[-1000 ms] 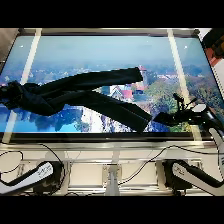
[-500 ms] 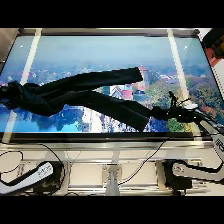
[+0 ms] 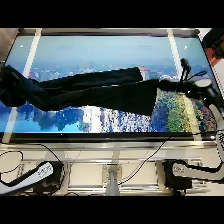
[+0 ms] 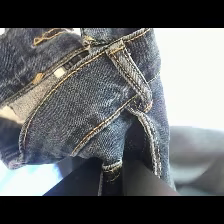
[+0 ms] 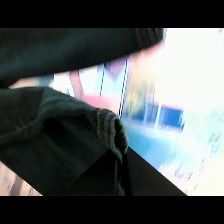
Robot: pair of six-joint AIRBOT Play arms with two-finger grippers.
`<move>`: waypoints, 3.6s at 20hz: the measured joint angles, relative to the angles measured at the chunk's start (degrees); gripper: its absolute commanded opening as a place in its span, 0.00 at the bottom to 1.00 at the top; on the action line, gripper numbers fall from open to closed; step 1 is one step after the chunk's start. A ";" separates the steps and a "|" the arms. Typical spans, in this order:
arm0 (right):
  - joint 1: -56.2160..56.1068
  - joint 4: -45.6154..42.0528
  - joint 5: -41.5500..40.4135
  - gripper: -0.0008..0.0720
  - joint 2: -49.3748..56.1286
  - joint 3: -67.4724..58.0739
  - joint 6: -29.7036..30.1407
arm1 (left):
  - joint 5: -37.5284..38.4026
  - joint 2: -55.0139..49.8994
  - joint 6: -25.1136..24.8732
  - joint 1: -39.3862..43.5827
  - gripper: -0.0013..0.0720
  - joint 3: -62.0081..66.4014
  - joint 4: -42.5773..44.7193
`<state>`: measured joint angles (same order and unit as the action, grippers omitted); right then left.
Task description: Fold the clothes and pants, and hang the long-sleeved shirts on hangers.
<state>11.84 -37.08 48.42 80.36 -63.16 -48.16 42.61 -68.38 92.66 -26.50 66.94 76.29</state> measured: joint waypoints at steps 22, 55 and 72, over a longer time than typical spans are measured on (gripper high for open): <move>-1.81 -25.14 10.23 0.05 -33.86 24.72 7.72 | 17.07 1.01 -17.29 -19.82 0.08 -4.87 0.74; -1.92 -9.44 1.92 0.64 -22.03 26.93 -9.55 | 25.42 -0.35 -19.65 -20.09 0.33 0.33 31.10; -16.04 -6.97 1.75 0.78 18.32 -16.55 -19.45 | 31.10 0.74 -1.64 -23.10 0.86 0.48 38.93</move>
<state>-4.21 -44.05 50.17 98.67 -79.70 -67.61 73.71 -67.64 91.02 -49.60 67.42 115.22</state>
